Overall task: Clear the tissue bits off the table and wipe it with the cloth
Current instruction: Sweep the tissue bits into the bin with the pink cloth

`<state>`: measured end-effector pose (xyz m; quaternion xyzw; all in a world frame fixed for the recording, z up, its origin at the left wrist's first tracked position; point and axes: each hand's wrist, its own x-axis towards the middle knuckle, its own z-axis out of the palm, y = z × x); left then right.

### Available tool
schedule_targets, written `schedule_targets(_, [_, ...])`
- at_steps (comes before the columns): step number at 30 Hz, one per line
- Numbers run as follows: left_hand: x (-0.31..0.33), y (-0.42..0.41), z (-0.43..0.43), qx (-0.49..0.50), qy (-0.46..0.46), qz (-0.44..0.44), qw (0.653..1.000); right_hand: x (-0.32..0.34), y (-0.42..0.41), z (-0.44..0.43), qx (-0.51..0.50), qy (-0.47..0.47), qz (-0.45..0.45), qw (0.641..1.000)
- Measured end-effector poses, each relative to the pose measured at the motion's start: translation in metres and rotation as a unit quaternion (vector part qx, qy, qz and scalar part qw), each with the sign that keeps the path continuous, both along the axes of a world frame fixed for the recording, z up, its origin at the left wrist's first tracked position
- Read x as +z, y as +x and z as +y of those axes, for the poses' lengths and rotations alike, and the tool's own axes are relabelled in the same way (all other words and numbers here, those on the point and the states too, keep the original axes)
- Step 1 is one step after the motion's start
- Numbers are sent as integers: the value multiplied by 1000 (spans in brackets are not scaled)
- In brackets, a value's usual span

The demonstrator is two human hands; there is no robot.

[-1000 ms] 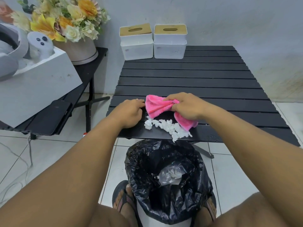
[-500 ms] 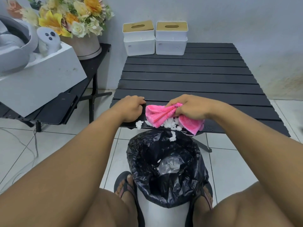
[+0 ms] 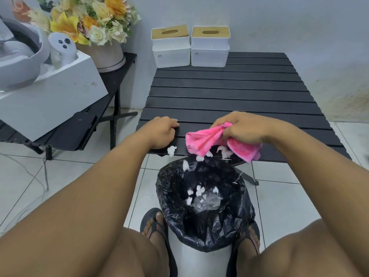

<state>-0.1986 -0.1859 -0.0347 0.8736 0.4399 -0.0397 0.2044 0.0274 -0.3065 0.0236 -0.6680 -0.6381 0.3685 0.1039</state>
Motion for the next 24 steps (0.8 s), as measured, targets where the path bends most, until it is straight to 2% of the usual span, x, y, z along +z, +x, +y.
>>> schedule_targets(4, [5, -9, 1, 8, 11, -20, 1000, 9, -7, 16, -47, 114, 11, 992])
schedule_targets(7, [7, -18, 3, 35, 25, -34, 999, 9, -27, 33, -16, 149, -10, 989])
schedule_targets(12, [15, -32, 7, 93, 43, -115, 988, -8, -51, 53, 41, 130, -55, 989])
schedule_targets(15, [17, -36, 10, 119, 32, -127, 984, -19, -65, 59, 56, 116, -72, 989])
schedule_targets(19, [24, -34, 2, 87, 9, -189, 978, -29, -77, 63, 74, 109, -89, 987])
schedule_targets(21, [24, -33, -4, 45, 2, -179, 983, -32, -75, 65, 65, 101, -88, 989])
schedule_targets(24, [23, -34, -7, 14, 4, -89, 996, -31, -71, 61, 74, 96, -83, 989])
